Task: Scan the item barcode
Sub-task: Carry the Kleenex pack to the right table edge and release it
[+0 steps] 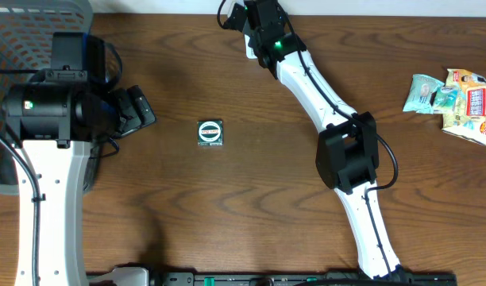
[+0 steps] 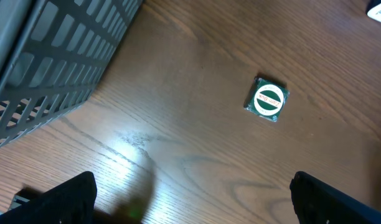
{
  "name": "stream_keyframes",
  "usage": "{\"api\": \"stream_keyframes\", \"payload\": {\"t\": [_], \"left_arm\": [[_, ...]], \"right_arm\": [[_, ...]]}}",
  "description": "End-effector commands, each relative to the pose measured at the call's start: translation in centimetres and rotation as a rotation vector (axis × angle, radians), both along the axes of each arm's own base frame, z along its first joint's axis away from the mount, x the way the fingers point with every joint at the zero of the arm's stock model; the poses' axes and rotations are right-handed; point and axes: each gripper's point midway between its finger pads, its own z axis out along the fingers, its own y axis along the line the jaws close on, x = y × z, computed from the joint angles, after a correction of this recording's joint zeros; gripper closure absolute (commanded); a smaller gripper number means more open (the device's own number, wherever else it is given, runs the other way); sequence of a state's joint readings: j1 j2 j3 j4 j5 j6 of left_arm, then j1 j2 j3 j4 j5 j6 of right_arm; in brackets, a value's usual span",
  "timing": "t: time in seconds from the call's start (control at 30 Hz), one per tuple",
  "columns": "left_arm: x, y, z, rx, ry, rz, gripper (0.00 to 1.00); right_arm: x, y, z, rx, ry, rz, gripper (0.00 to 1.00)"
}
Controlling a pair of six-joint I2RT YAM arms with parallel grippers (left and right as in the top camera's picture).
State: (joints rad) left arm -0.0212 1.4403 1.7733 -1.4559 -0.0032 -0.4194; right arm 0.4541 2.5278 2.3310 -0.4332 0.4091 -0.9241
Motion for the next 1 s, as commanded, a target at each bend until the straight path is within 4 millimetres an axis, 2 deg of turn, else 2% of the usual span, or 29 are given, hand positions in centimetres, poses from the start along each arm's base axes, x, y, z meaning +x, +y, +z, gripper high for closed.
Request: {"api": "stream_keyframes", "payload": {"t": [0.0,0.13,0.23,0.33,0.4,0.53,0.67,0.8,0.97], "left_arm": [[0.0,0.3,-0.2,0.007,0.007,0.012,0.02],[0.0,0.3,-0.2,0.007,0.007,0.012,0.02],[0.0,0.3,-0.2,0.007,0.007,0.012,0.03],[0.0,0.3,-0.2,0.007,0.007,0.012,0.02],[0.0,0.3,-0.2,0.007,0.007,0.012,0.02],[0.0,0.3,-0.2,0.007,0.007,0.012,0.02],[0.0,0.3,-0.2,0.007,0.007,0.012,0.02],[0.0,0.3,-0.2,0.007,0.007,0.012,0.02],[0.0,0.3,-0.2,0.007,0.007,0.012,0.02]], "right_arm": [[0.3,-0.9,3.2,0.128,-0.054,-0.095,0.99],[-0.1,-3.7,5.5,0.228,-0.054,-0.197,0.99],[-0.7,-7.7,7.1,0.291,-0.034,-0.306,0.99],[-1.6,-13.5,8.1,0.406,-0.015,-0.491,0.99],[-2.5,-18.3,8.2,0.491,-0.001,-0.651,0.99],[-5.8,-28.2,6.4,0.607,0.044,-0.991,0.99],[-10.2,-35.7,3.8,0.644,0.104,-1.279,0.98],[-13.4,-40.4,2.1,0.632,0.156,-1.424,0.99],[-15.8,-43.9,0.4,0.619,0.197,-1.517,0.99]]}}
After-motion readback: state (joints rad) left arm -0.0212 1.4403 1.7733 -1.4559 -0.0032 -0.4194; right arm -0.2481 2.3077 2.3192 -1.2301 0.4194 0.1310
